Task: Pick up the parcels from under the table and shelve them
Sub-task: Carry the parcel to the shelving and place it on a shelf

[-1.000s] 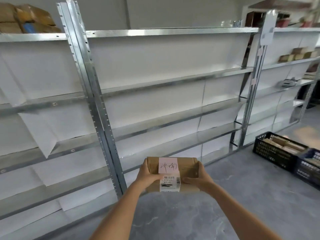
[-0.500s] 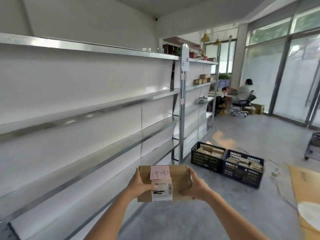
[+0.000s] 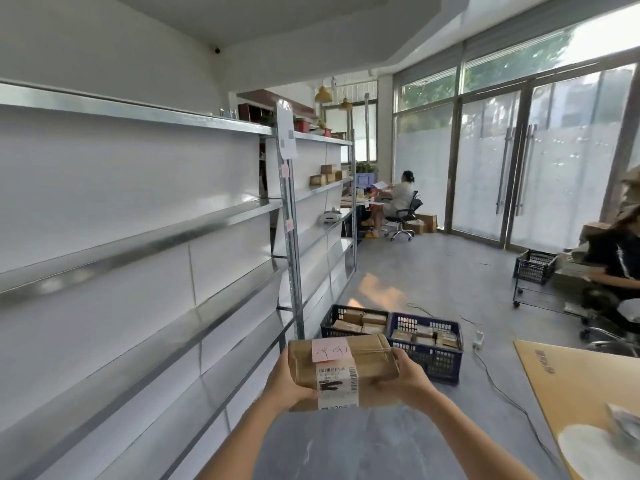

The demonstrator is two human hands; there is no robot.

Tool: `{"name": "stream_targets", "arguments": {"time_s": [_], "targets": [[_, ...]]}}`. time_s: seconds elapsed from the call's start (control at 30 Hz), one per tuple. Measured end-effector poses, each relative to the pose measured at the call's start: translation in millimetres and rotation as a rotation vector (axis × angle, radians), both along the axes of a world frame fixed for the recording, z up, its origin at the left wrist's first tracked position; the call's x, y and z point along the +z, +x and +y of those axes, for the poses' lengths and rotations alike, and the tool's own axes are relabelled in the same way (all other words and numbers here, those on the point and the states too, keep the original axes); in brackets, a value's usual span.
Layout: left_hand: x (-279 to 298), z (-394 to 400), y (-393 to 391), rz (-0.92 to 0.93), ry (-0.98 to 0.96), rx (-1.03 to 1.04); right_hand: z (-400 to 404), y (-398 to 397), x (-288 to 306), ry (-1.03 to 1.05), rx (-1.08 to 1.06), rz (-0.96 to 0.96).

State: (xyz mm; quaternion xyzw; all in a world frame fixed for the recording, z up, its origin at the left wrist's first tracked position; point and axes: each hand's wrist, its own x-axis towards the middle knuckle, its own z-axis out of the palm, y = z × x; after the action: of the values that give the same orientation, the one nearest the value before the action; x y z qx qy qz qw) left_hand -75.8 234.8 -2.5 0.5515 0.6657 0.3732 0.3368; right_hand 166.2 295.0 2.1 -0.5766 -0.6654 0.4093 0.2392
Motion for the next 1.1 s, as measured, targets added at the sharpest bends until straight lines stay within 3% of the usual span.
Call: {"name": "stream_targets", "arguments": {"time_s": [0.77,1.0,1.1], "targets": [[6.1,461.5,-8.9,0.002,-0.005,-0.108,398.9,3.4,20.8,0.014,-0.195,-0.026],[23.3,577.0,-23.1,-0.001,0.060,-0.091,518.9,-15.6,33.4,-0.083,-0.202,0.186],[21.7,624.3,-34.9,-0.001,0.073,-0.065,575.0,-29.7,31.5,-0.053,-0.184,0.135]]}}
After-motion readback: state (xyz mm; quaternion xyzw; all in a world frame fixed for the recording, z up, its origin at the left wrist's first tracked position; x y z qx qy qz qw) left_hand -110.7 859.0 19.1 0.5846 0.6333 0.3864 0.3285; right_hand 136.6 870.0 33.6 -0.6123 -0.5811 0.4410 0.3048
